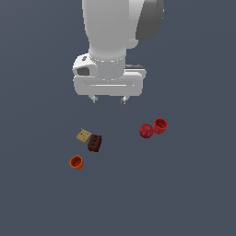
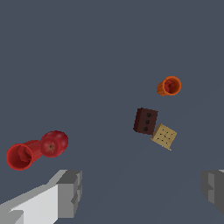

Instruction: Pick up a designated object from a clutter of objects.

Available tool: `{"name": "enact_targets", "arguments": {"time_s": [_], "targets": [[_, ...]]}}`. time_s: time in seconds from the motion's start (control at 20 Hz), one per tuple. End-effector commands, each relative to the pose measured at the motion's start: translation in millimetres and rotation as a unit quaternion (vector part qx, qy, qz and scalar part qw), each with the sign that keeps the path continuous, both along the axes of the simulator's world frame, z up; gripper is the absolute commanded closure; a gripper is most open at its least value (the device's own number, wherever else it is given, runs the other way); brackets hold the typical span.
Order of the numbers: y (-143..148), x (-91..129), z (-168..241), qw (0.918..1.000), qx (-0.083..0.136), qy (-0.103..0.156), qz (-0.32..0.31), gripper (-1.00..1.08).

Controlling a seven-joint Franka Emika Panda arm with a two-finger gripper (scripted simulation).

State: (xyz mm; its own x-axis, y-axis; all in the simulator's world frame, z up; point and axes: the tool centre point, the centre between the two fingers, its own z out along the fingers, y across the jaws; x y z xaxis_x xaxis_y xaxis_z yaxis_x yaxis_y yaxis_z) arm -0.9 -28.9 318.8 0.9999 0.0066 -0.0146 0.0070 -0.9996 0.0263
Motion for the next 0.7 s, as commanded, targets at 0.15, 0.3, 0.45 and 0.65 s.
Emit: {"name": "enact_targets", "arguments": {"time_s": [0.15, 0.3, 0.45, 0.65], "targets": [[-5.3, 5.0, -15.8, 1.0, 0.003, 0.0, -0.006, -0.92], [-10.7, 9.7, -32.0, 0.9999, 0.006, -0.001, -0.012, -0.92], [-18.2, 15.0, -53.4, 0.9997, 0.009, -0.001, -0.021, -0.92], [-31.7, 21.5, -90.4, 0.9992, 0.013, -0.003, -0.037, -0.92]]}}
